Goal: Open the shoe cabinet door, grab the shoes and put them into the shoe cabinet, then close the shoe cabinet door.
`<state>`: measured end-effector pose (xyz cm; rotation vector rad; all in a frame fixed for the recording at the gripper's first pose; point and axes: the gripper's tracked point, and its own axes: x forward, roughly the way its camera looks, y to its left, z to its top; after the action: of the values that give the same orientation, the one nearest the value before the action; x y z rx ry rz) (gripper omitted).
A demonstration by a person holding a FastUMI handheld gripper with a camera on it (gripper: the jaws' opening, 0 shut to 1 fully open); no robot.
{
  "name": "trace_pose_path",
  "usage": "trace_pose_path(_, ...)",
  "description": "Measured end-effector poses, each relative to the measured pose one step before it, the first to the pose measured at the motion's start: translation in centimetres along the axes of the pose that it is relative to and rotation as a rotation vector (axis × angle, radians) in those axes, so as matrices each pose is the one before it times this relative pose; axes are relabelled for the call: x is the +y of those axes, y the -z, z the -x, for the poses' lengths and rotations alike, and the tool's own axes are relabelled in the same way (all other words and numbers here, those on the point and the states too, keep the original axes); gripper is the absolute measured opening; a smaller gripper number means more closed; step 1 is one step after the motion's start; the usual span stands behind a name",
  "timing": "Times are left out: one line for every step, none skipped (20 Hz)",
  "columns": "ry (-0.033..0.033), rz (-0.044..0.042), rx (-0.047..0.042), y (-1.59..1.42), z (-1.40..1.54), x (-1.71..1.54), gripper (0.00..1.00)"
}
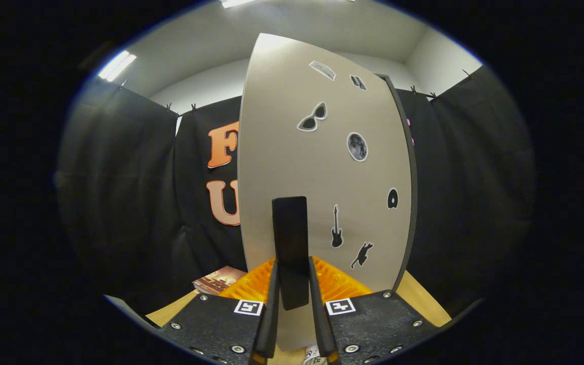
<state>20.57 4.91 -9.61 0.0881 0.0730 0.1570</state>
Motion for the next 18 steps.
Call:
trace_pose_path(0.00407, 0.00407, -0.00169, -0.026, 0.463, -0.236, 0.31)
trace_pose_path(0.00542, 0.00190, 0.00402, 0.056, 0.348, -0.247, 0.31)
trace_pose_path(0.00591, -0.00492, -0.00438, -0.040, 0.369, -0.382, 0.31)
trace_pose_path(0.00407, -0.00356, 0.00132, 0.085, 0.283, -0.318, 0.30)
trace_pose_path(0.00529, 0.00069, 0.00117, -0.058, 0.386, -0.382, 0.30)
trace_pose_path(0.00966, 0.00782, 0.00309, -0.107, 0.449, -0.420, 0.31)
trace_pose_path(0.01631, 0.01406, 0.00291, 0.026, 0.405, -0.550, 0.30)
trace_pose_path(0.01834, 0.01893, 0.00208, 0.024, 0.263, -0.591, 0.30)
trace_pose_path(0.01363, 0.01537, 0.00428, 0.104, 0.153, -0.698, 0.30)
trace_pose_path(0.00501, 0.00349, 0.00468, 0.080, 0.104, -0.542, 0.30)
trace_pose_path(0.00030, -0.00290, 0.00262, -0.066, 0.250, -0.261, 0.30)
trace_pose_path(-0.00079, -0.00322, 0.00339, 0.017, 0.205, -0.258, 0.30)
trace_pose_path(0.00202, -0.00068, 0.00104, -0.028, 0.205, 0.002, 0.30)
trace_pose_path(0.00575, 0.00259, -0.00027, 0.026, -0.088, -0.088, 0.30)
trace_pose_path(0.00859, 0.00357, -0.00205, 0.032, -0.032, -0.174, 0.30)
trace_pose_path(0.00995, 0.00089, -0.00281, -0.065, 0.006, -0.174, 0.30)
trace_pose_path(0.00772, -0.00195, 0.00098, 0.078, 0.030, 0.008, 0.30)
trace_pose_path(0.00637, -0.00516, -0.00169, 0.015, 0.002, -0.004, 0.30)
